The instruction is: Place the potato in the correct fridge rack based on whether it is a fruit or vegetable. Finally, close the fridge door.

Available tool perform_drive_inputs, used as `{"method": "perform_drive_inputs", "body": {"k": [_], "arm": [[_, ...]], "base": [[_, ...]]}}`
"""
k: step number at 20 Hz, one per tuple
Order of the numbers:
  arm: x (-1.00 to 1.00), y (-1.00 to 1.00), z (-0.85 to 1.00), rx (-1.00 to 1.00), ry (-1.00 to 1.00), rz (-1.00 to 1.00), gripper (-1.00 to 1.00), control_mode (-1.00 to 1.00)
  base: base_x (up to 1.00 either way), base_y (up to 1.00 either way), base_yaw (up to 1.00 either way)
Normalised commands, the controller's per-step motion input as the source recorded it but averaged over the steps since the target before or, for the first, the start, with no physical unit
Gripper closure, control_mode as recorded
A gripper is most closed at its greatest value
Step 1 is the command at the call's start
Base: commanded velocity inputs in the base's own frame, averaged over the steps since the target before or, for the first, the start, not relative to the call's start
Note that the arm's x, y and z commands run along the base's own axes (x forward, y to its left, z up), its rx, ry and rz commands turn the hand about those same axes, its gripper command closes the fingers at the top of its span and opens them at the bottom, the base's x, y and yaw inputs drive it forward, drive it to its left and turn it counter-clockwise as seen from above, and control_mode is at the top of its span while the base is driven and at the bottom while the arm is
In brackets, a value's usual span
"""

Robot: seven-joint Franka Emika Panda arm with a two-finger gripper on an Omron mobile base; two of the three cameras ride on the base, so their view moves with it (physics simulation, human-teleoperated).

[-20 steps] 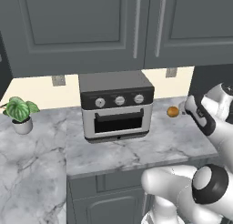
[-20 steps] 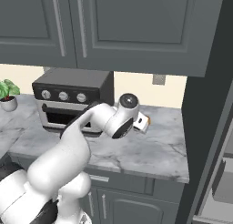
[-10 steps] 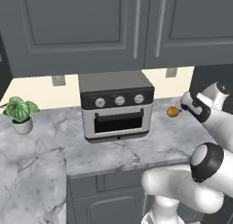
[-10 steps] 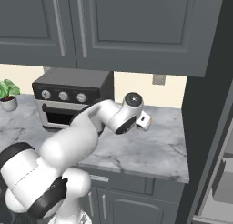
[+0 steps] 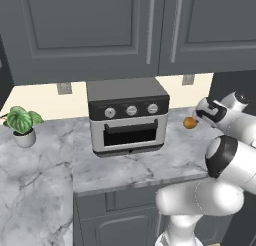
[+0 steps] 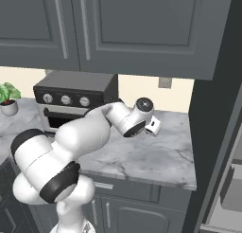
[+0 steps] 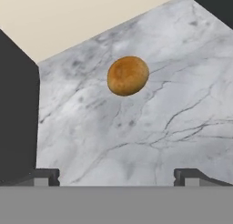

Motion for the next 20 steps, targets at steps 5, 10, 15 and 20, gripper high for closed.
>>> {"method": "perform_drive_inputs", "body": {"k": [5, 10, 15, 20], "arm": [[0.28, -0.08, -0.34, 0.0, 0.0, 0.0, -1.0, -1.0], [0.31, -0.1, -0.04, 0.02, 0.0, 0.0, -1.0, -1.0], [0.32, -0.09, -0.01, 0.03, 0.0, 0.0, -1.0, -1.0], [0.26, -0.02, -0.07, 0.01, 0.0, 0.0, -1.0, -1.0]], "base": [[0.0, 0.0, 0.0], [0.0, 0.0, 0.0], [0.0, 0.0, 0.0], [0.0, 0.0, 0.0]]}}
